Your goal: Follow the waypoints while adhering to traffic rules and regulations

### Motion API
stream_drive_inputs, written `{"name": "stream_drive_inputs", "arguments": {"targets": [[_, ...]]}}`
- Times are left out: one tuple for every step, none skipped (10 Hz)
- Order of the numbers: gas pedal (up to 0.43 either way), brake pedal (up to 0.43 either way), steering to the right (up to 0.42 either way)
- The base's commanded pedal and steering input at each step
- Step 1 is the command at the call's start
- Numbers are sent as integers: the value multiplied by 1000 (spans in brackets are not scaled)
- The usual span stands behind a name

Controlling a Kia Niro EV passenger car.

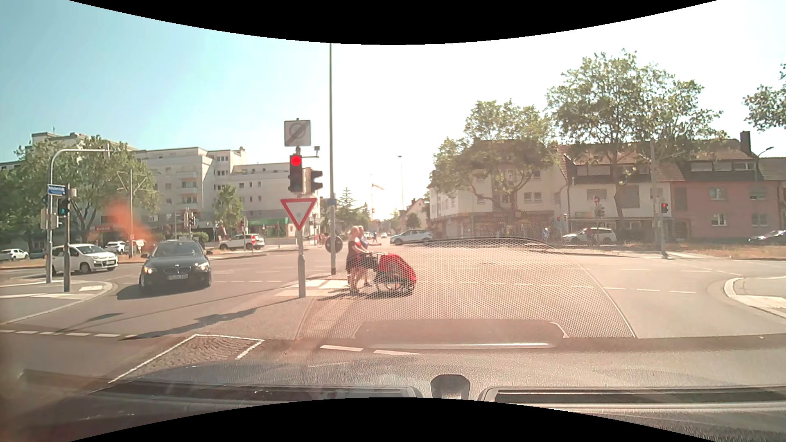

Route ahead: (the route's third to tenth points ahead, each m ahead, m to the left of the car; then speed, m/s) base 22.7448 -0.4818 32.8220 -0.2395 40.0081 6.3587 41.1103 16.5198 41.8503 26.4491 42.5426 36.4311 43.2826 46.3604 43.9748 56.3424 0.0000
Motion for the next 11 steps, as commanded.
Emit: {"name": "stream_drive_inputs", "arguments": {"targets": [[0,293,0],[0,293,0],[0,293,0],[0,293,0],[0,293,0],[0,293,0],[0,293,0],[0,293,0],[0,293,0],[0,293,0],[0,293,0]]}}
